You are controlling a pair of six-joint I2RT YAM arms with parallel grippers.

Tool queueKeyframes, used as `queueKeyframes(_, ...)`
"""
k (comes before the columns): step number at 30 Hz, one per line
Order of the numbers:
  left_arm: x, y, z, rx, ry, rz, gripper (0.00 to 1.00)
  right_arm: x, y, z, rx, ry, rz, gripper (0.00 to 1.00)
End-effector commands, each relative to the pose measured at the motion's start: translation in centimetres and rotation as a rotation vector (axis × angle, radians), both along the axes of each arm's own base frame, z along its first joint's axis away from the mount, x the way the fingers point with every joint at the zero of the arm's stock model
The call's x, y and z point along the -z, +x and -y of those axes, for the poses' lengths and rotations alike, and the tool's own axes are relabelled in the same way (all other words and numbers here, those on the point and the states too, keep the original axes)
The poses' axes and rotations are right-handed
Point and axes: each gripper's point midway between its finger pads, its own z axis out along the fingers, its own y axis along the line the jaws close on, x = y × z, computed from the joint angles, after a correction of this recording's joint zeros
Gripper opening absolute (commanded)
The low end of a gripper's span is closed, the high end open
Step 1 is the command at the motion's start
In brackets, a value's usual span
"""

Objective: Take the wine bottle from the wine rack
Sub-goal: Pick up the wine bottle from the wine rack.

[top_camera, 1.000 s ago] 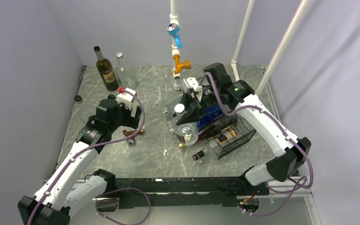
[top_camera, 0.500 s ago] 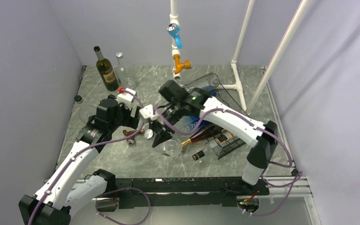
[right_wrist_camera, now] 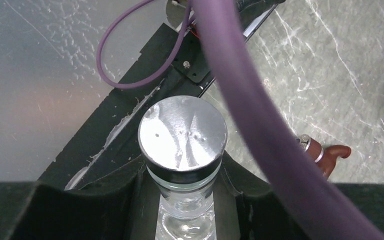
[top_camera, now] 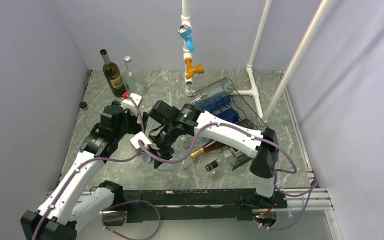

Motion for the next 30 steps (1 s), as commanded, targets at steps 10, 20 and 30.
queueKeyframes(10,-1.2,1.1,-0.6,-0.036,-0.067,0.046,0.99,-8.3,-1.1,1.2,-0.05,0.224,0.079,0.0)
queueKeyframes(20,-1.5,0.8,1.5,0.03,-0.186,0.03,1.0,-5.9,-1.5,2.6,-0.048,0.209,0.052,0.0)
queueKeyframes(30,-3.1,-0.7,4.0,0.003,-0.531,-0.06,0.99,-4.6,-0.3,1.9,0.024,0.252,0.011,0.0)
